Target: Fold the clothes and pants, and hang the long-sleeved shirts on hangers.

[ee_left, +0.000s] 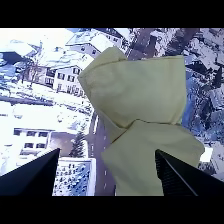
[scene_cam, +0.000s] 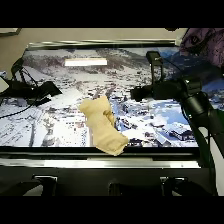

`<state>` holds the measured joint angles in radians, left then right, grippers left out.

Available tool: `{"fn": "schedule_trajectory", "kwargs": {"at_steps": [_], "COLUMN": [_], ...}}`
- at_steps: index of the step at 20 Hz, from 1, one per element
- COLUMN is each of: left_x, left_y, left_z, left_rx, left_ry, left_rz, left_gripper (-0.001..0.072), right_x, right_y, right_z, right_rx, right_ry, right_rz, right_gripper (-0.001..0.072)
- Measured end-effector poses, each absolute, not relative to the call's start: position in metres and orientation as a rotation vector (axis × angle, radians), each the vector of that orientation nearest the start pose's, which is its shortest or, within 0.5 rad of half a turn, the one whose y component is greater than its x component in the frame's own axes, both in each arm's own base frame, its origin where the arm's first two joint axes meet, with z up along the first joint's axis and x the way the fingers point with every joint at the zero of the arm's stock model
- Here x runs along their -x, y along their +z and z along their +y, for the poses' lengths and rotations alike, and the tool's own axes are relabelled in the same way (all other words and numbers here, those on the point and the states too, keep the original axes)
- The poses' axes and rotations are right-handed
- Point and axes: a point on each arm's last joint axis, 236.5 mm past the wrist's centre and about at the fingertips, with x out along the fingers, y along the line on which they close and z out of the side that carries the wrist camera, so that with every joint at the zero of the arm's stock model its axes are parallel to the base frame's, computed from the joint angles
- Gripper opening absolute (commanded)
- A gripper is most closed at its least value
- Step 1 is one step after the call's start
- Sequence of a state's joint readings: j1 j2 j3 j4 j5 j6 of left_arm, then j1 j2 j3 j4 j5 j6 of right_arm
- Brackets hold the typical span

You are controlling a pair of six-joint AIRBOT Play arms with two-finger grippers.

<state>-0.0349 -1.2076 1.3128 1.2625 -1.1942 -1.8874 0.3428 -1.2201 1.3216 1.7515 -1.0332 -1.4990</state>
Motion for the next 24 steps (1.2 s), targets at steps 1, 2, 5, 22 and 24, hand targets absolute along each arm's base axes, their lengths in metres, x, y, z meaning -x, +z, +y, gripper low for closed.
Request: {"fn": "schedule_trajectory", "kwargs": {"at_steps": [1, 2, 5, 22, 24], "left_x": [-0.401, -0.402, -0.401, -0.407, -0.411], "left_y": [0.099, 0.097, 0.083, 0.015, 0.007], "left_z": [-0.077, -0.074, -0.062, -0.074, -0.077], "left_rx": [0.524, 0.525, 0.527, 0.587, 0.602], "left_ry": [-0.047, -0.040, -0.023, -0.043, -0.051], "left_rz": [1.121, 1.126, 1.152, 1.321, 1.332], "left_gripper": [0.0673, 0.0673, 0.0673, 0.0673, 0.0672], "right_x": [-0.395, -0.389, -0.351, -0.263, -0.260], "right_y": [0.103, 0.089, 0.027, -0.070, -0.075], "right_z": [0.172, 0.159, 0.126, 0.214, 0.217], "right_rx": [-0.052, -0.053, -0.228, -0.692, -0.709], "right_ry": [0.376, 0.363, 0.376, 0.553, 0.550], "right_rz": [1.012, 1.064, 1.286, 1.396, 1.421], "right_gripper": [0.0375, 0.0393, 0.0502, 0.0515, 0.0514]}}
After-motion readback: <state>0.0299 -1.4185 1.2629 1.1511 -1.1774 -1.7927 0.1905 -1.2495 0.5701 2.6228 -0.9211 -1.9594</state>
